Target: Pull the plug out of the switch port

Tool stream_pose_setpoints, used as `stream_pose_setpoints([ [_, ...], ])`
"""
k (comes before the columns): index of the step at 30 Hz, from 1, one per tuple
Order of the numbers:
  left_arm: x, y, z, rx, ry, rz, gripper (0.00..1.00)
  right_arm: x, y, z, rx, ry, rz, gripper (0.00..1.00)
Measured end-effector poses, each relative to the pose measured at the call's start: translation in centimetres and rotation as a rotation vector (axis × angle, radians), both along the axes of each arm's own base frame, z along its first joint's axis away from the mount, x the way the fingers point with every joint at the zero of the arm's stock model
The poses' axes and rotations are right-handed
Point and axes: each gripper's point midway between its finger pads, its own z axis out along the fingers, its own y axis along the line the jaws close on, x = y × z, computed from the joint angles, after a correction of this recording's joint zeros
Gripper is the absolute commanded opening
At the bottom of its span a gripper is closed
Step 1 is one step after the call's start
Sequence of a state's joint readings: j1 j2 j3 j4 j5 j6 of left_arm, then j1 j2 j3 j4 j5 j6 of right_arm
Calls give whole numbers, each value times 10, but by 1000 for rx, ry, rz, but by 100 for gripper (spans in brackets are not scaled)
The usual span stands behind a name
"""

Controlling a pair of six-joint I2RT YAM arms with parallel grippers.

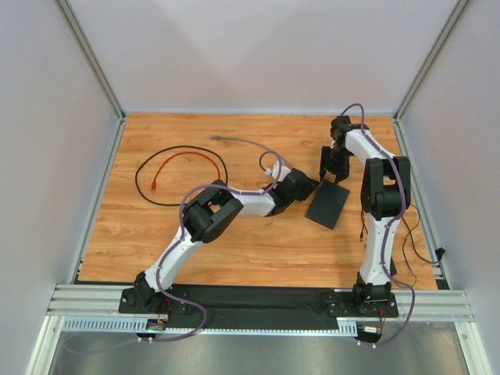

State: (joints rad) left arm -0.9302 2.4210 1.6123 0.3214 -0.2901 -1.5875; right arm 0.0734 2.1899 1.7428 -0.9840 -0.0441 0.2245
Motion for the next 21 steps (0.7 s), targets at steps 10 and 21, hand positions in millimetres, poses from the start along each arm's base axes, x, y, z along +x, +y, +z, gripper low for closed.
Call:
stream_pose_setpoints([
  [10,-7,-4,1,-3,3,-19,34,1,0,1,1,-4,-4,54],
  [21,-6,-5,-1,-20,27,4,30,1,1,7,4,-16,-7,54],
])
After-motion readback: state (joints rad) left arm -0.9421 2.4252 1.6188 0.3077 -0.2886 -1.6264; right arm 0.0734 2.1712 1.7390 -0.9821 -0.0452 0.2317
